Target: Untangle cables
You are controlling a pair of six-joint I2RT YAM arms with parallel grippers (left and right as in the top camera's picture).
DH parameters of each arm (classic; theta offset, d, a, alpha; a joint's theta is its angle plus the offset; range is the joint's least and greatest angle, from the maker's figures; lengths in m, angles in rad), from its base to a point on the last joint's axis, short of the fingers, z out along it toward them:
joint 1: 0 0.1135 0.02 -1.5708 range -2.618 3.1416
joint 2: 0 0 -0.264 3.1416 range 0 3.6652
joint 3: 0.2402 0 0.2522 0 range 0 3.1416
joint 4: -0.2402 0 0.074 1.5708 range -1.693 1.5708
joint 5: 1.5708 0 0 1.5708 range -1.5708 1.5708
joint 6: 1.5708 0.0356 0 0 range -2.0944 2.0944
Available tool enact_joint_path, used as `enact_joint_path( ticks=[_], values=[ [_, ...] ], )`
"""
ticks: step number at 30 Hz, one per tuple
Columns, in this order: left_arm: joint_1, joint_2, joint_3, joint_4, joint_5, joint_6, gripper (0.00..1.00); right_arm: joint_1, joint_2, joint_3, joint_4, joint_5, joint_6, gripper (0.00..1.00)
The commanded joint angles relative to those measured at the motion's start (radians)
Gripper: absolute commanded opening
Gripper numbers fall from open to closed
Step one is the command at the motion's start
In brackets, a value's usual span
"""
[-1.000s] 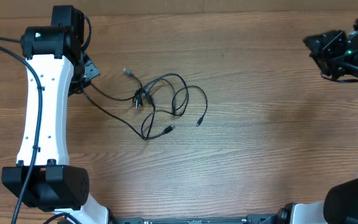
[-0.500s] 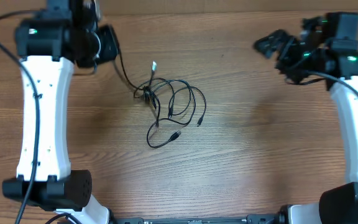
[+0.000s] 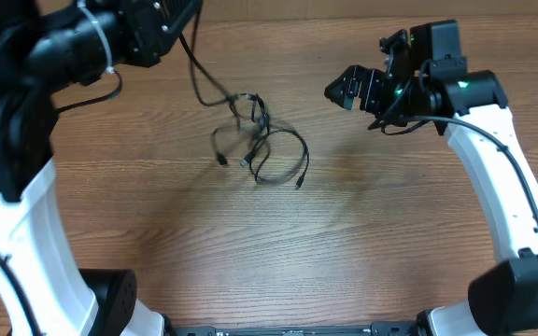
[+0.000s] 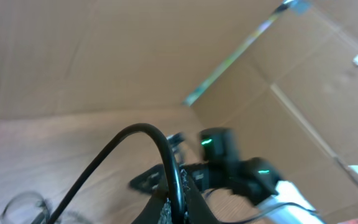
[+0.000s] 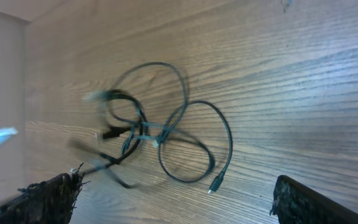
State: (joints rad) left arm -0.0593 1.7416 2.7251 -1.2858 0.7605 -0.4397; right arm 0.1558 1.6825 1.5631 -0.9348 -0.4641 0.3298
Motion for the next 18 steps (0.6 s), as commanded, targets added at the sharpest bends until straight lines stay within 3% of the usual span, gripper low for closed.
enact_joint_path(
  ticks=[1,4,14,18],
  values=[
    [-0.003,-0.017,0.071,0.011,0.05,-0.085,0.04,-0.005,0.033,0.009,0.01,-0.07,-0.051,1.0],
    [-0.003,-0.017,0.073,0.011,0.063,-0.116,0.04,-0.005,0.039,0.009,0.018,-0.172,-0.122,1.0],
    [-0.003,-0.016,0.073,0.063,0.056,-0.15,0.04,-0.005,0.039,0.009,0.001,-0.187,-0.123,1.0],
    [-0.003,-0.016,0.072,0.051,-0.142,-0.208,0.04,-0.005,0.039,0.009,-0.01,-0.341,-0.231,1.0]
  ],
)
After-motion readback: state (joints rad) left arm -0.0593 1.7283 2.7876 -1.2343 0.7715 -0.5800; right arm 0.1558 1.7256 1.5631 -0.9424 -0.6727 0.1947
